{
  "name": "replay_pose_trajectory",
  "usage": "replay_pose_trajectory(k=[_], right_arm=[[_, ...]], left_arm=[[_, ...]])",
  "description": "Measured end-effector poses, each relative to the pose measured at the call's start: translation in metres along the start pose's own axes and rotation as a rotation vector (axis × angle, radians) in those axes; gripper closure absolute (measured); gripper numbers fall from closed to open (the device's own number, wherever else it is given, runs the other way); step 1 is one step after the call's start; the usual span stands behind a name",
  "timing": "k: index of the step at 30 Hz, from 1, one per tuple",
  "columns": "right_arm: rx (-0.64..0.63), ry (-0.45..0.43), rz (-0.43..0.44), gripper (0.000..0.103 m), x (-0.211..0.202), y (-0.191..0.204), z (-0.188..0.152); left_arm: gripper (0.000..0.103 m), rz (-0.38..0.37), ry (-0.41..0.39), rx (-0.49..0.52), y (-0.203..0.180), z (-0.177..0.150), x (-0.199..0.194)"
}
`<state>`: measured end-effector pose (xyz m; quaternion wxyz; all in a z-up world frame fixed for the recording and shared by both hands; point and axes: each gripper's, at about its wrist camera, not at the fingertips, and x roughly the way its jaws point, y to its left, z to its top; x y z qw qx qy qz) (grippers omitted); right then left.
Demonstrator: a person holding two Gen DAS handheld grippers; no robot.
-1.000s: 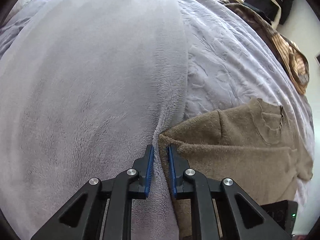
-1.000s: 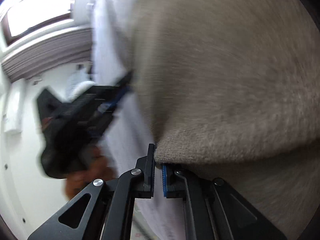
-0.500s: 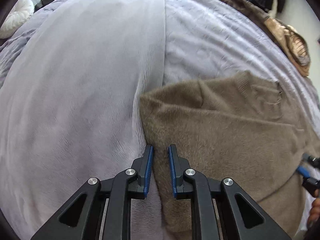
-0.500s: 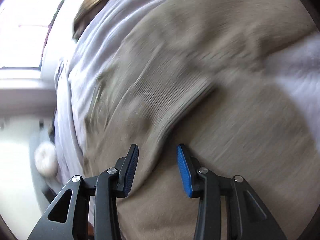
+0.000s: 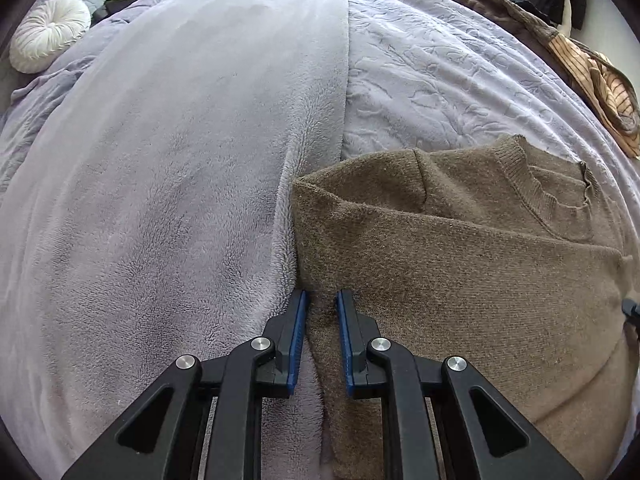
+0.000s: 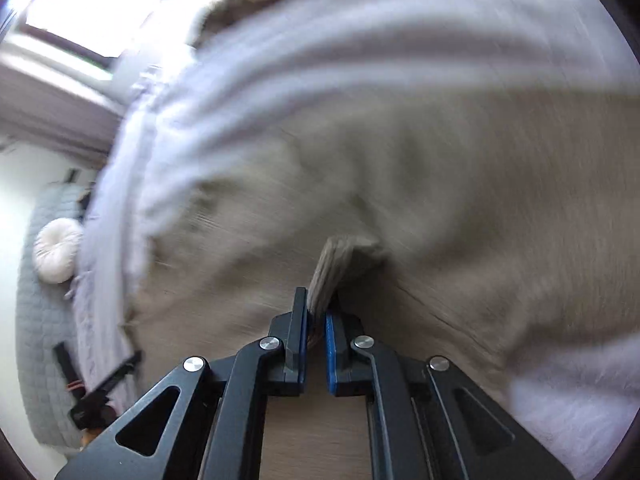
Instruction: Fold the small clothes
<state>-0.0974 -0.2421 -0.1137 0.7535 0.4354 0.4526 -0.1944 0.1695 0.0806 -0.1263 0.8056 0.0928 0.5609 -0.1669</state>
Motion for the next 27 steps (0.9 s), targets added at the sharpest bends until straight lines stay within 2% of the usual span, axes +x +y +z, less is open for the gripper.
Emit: replay_pose_trajectory(k=[3,8,9,12,15,23,24,25,26,27], right_arm=[[0.069,-0.017,0.010,0.090,-0.016,-0.020,-0.010],[0.082,-0.001,-0.073,0.086,-0.023,-0.014,-0.018],[0.079,0.006,-0.082,0.083,-0.033,-0.033,-0.022],[0.077,0.025,-0.094,0.066,-0.049,-0.040,-0.032],[0.075,0.038,-0.089,0.065,-0.084,-0.070,-0.043],[0.058,0.088,-0.071,0.063,-0.120,-0.075,-0.078],[0.055,0.094,-0.072,0.063,-0.122,-0.074,-0.081],[0.051,0.099,-0.071,0.063,-0.125,-0.074,-0.085],[0.049,0.103,-0.072,0.063,-0.128,-0.074,-0.088],[0.050,0.105,-0.071,0.063,-0.130,-0.074,-0.091]], left_arm=[[0.085,0.020,0.008,0.011,0.001,-0.003,-0.010],[0.085,0.026,0.038,0.012,-0.009,-0.015,-0.029],[0.085,0.019,0.041,0.013,-0.011,-0.018,-0.033],[0.085,0.003,0.054,0.030,-0.025,-0.033,-0.050],[0.085,-0.020,0.074,0.046,-0.042,-0.045,-0.060],[0.085,-0.060,0.120,0.106,-0.097,-0.075,-0.085],[0.067,-0.066,0.136,0.113,-0.103,-0.078,-0.086],[0.016,-0.063,0.147,0.115,-0.107,-0.084,-0.090],[0.000,-0.044,0.148,0.114,-0.112,-0.087,-0.093],[0.000,-0.025,0.120,0.121,-0.116,-0.089,-0.100]])
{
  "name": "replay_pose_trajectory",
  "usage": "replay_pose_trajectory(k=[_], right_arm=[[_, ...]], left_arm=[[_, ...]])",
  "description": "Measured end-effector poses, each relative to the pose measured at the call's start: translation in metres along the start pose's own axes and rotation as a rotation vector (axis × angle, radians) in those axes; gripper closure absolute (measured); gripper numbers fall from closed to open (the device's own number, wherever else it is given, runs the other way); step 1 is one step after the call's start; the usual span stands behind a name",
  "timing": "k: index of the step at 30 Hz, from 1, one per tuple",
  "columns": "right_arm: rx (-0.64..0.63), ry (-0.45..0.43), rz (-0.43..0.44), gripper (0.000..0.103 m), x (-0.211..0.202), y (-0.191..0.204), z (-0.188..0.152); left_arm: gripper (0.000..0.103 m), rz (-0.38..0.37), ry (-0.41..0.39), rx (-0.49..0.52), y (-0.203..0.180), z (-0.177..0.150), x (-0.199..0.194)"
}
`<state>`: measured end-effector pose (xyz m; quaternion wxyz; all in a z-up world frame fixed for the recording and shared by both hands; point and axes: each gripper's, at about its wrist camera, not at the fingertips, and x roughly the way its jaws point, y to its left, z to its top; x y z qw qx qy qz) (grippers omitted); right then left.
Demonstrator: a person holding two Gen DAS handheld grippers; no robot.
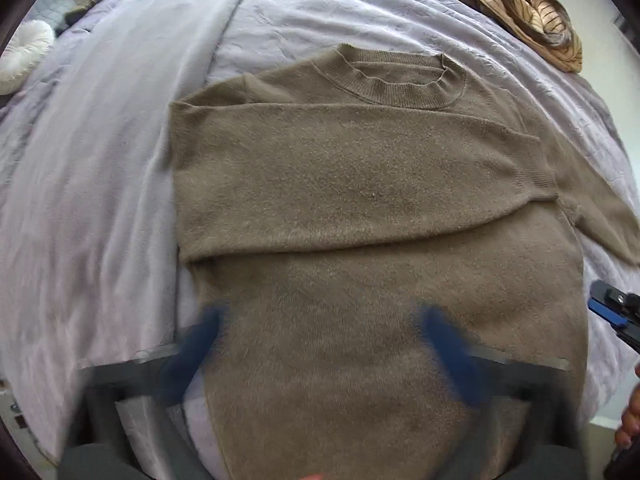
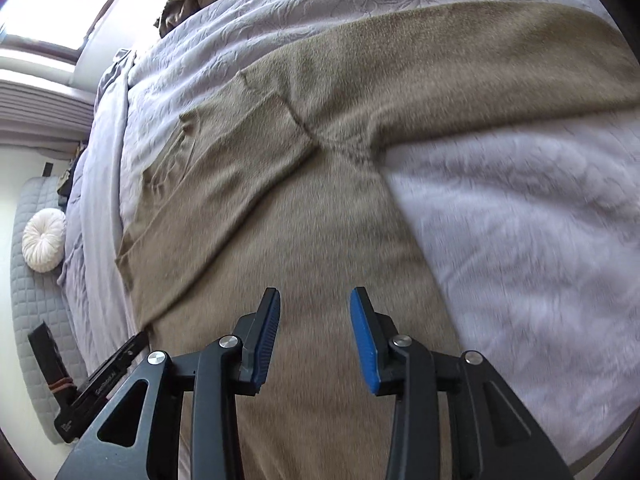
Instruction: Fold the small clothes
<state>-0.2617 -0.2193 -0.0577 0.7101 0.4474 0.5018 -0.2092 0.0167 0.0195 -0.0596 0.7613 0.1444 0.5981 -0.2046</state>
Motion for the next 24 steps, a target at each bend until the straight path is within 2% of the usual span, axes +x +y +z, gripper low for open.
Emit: replay_pose_trajectory(k=[5,10,13,16,19,24], right_arm=[[-0.006,0.011,0.001,0.056,-0.007,-0.001,-0.013],[0.003,0.036,0.015,0.055,-0.009,-0.008,-0.022],[0.013,0.037,0.022,0.055,-0.012,-0.016,-0.026],[0.032,0.030,0.025,0.053,-0.017,-0.030,-0.026],[0.059,0.022,0.018,0.046,-0.021,-0.046,-0.021],[0.118,-0.013,0.018,0.046,-0.035,-0.082,-0.009]], left_arm=[[0.000,-0.005,0.000,0.074,-0.026,-0.006,-0.016],[0.000,0.028,0.043,0.077,-0.040,-0.002,-0.008],[0.000,0.019,0.079,0.051,-0.046,-0.002,0.000],[0.000,0.009,0.093,0.067,-0.061,-0.003,0.003],[0.000,-0.019,0.112,0.087,-0.080,-0.004,0.007],[0.000,-0.046,0.128,0.133,-0.118,-0.007,0.013]])
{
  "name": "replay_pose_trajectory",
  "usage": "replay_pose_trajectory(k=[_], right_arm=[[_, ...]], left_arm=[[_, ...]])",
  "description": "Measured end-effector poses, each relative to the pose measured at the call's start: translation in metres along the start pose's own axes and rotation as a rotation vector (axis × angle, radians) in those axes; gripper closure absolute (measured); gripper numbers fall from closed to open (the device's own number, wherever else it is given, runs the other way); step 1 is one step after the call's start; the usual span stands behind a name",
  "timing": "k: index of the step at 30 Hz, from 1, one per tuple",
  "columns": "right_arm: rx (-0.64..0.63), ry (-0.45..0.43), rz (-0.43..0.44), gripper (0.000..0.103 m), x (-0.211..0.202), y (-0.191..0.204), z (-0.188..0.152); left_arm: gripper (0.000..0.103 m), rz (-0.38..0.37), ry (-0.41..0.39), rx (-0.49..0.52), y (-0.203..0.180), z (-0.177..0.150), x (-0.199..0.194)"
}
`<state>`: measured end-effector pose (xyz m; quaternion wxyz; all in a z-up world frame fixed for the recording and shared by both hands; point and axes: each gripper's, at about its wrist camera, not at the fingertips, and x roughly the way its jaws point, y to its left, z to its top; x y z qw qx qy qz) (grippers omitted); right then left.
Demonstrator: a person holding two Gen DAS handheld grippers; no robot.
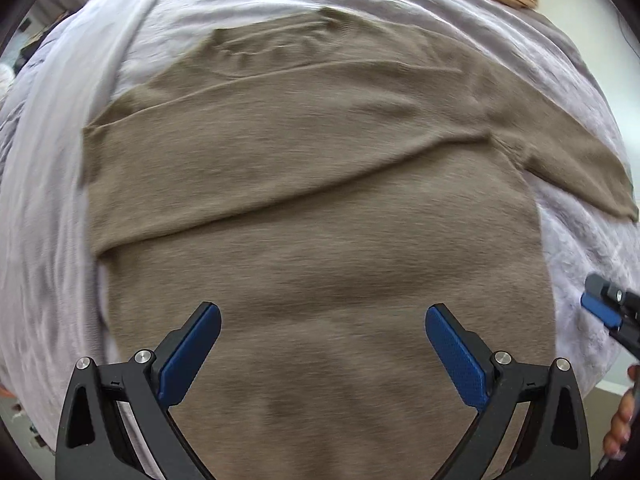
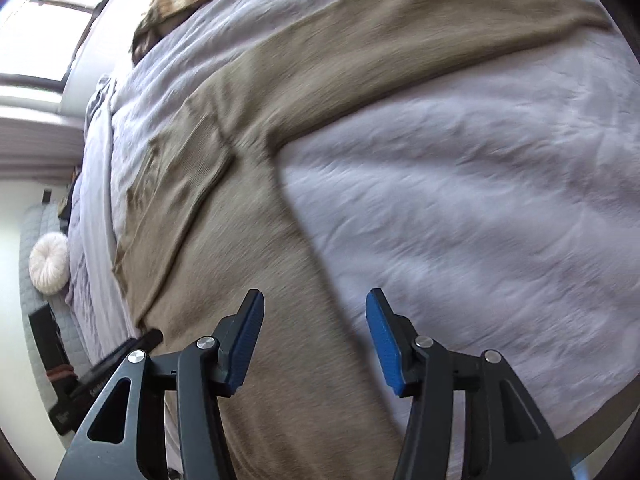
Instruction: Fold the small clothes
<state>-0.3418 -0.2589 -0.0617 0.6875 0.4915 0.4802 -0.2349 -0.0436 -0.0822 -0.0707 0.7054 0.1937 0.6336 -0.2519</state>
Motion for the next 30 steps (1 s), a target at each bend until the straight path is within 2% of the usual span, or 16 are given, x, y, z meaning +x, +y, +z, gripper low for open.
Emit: replay_pose_trajectory(k=[5,10,17,19,23,26,30], right_arm=[[0.104,-0.065,0.032,0.046,-0.019,-0.045,0.027],[0.228,-0.186,0.096,0.046,-0.039,-0.093,0.065],[0.423,-0.346,0.160,0.046,-0.059,-0.154,0.107],[0.497,-0.392,0.204,0.046,-0.063,-0.170,0.115],[0.553,-0.424,0.233,0.046,-0.062,-0.184,0.128],[0.585,-0.443,0.297,0.046,-0.058,-0.190,0.135],[0.681,-0.464,0.445,0.045,-0.050,-0.203,0.135]], left_arm=[[0.000,-0.037,0.003,0.041,-0.034,0.002,0.005],[0.000,-0.065,-0.015,0.066,-0.060,0.010,0.005],[0.000,-0.099,-0.039,0.086,-0.083,0.024,0.008],[0.000,-0.099,-0.041,0.093,-0.089,0.028,0.009],[0.000,-0.123,-0.029,0.084,-0.091,0.034,0.015],[0.000,-0.155,-0.024,0.066,-0.092,0.038,0.017],[0.000,-0.157,-0.045,0.050,-0.091,0.042,0.015]])
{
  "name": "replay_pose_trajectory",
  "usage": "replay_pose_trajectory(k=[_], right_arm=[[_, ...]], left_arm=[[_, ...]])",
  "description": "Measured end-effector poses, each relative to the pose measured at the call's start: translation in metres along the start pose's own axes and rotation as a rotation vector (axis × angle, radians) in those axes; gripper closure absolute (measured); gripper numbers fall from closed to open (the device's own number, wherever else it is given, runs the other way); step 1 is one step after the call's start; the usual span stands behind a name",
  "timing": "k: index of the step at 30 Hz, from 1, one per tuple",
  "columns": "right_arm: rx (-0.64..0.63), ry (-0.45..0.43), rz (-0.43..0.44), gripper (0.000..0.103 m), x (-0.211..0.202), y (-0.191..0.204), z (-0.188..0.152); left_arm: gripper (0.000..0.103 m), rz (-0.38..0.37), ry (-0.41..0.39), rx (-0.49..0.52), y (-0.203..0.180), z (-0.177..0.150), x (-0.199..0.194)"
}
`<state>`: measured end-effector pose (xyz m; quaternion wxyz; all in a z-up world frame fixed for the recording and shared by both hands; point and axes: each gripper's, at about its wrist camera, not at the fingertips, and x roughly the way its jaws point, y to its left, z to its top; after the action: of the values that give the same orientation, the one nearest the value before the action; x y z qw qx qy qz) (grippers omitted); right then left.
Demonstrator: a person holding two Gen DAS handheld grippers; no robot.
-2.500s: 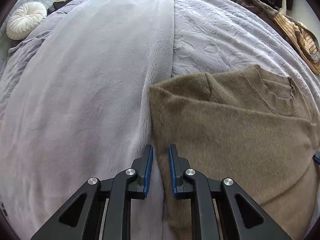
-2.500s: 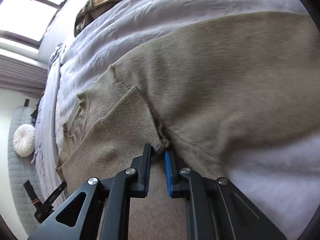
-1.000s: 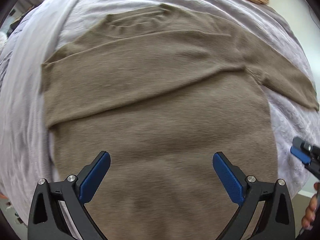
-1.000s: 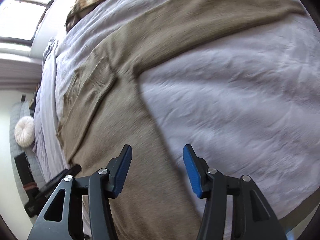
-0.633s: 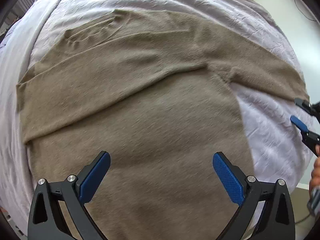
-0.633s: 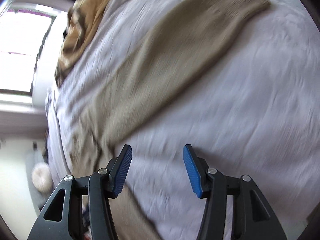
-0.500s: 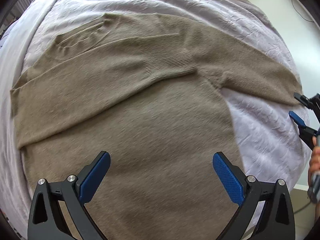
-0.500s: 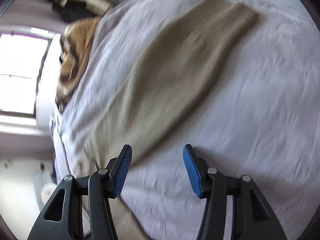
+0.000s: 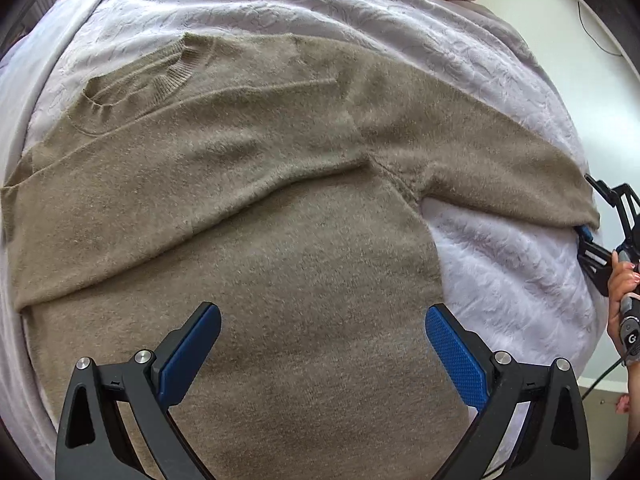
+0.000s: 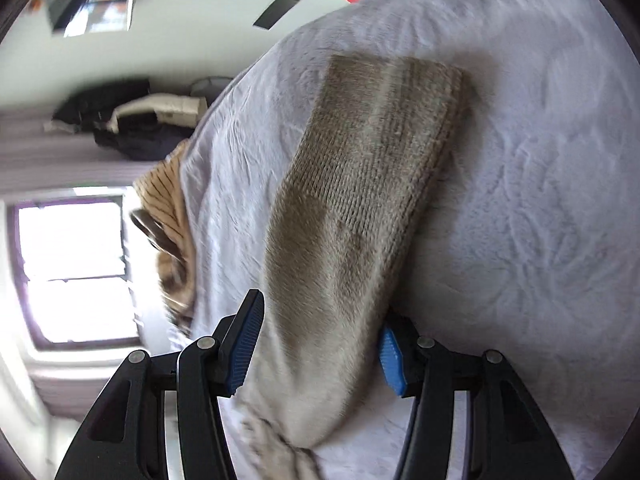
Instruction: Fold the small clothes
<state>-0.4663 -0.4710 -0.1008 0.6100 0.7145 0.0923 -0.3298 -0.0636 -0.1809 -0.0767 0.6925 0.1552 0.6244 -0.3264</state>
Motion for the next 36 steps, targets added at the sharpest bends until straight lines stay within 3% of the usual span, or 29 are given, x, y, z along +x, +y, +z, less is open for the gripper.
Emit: replay_pose_trajectory(k=[2,4,10,14,18,21,25,27,32,34,36], right_arm=[[0.057,0.013,0.038,0.056,0.004,-0.004,0.002],[0.110,0.039,0.096,0.096,0.009,-0.009,0.002],[0.050,0.108,0.263,0.097,0.019,0.017,-0.009],[-0.136,0.206,0.325,0.097,0.034,0.078,-0.033],[-0.409,0.345,0.324,0.097,0.065,0.158,-0.085],[-0.646,0.451,0.284,0.097,0.094,0.209,-0.146],[-0.896,0.608,0.191,0.097,0.140,0.233,-0.245],[-0.970,0.694,0.135,0.097,0.168,0.223,-0.299],[-1.077,0.858,-0.041,0.093,0.222,0.175,-0.386],[-1.123,0.858,-0.190,0.089,0.233,0.153,-0.407],[-1.105,0.809,-0.207,0.080,0.228,0.147,-0.409]], left_arm=[[0.000,-0.011,-0.001,-0.010,0.002,0.003,0.000],[0.000,-0.028,-0.001,-0.026,0.008,0.004,-0.002],[0.000,-0.012,-0.019,-0.047,0.032,0.003,-0.009],[0.001,-0.024,-0.033,-0.125,0.066,-0.001,-0.015],[0.000,0.018,-0.088,-0.191,0.109,-0.010,-0.034],[0.000,0.064,-0.132,-0.235,0.143,-0.018,-0.047],[0.000,0.117,-0.170,-0.291,0.181,-0.028,-0.053],[0.000,0.125,-0.173,-0.331,0.197,-0.032,-0.051],[0.000,0.142,-0.177,-0.408,0.230,-0.048,-0.047],[0.000,0.149,-0.182,-0.423,0.240,-0.055,-0.048],[0.000,0.148,-0.192,-0.435,0.248,-0.061,-0.049]])
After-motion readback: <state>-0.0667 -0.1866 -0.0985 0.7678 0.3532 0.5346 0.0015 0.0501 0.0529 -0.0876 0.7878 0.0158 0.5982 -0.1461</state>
